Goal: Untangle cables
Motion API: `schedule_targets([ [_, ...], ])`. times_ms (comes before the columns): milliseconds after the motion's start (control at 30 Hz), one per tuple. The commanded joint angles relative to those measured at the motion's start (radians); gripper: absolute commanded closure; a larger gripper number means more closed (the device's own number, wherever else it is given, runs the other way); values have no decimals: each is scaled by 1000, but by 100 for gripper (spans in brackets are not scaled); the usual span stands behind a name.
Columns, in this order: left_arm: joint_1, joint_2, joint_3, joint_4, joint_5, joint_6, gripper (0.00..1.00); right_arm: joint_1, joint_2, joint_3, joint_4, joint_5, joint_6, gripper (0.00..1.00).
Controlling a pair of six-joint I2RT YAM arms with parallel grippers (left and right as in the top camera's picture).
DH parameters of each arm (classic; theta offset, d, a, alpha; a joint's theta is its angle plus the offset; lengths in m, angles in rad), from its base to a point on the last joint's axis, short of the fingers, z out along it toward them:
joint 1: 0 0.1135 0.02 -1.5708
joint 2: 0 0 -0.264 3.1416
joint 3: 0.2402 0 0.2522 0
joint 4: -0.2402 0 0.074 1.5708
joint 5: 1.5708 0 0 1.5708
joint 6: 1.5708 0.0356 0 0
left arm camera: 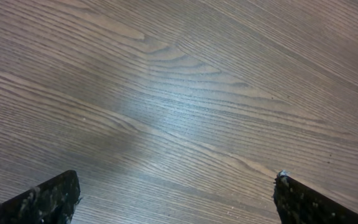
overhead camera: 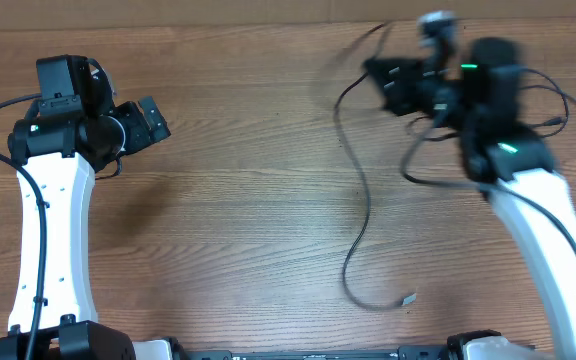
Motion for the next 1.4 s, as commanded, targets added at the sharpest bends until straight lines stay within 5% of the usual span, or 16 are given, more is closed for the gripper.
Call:
schedule_targets([
  [0, -2, 3, 13, 2, -6, 19, 0, -16, -108, 10, -7, -1, -62, 96],
  [267, -2, 3, 13, 2, -6, 19, 1, 8, -199, 10, -23, -38, -84, 96],
  [500, -2, 3, 13, 2, -6, 19, 1, 8, -193, 9, -35, 170, -170, 96],
  [700, -2, 3, 13, 2, -6, 19, 0, 7, -143, 9, 117, 392, -196, 96],
  [1100, -2, 3, 13, 1, -6, 19, 0, 7, 38, 64, 756, 492, -267, 96],
  [1367, -2, 3, 13, 2, -6, 19, 0, 7, 233, 160, 667, 526, -379, 96],
])
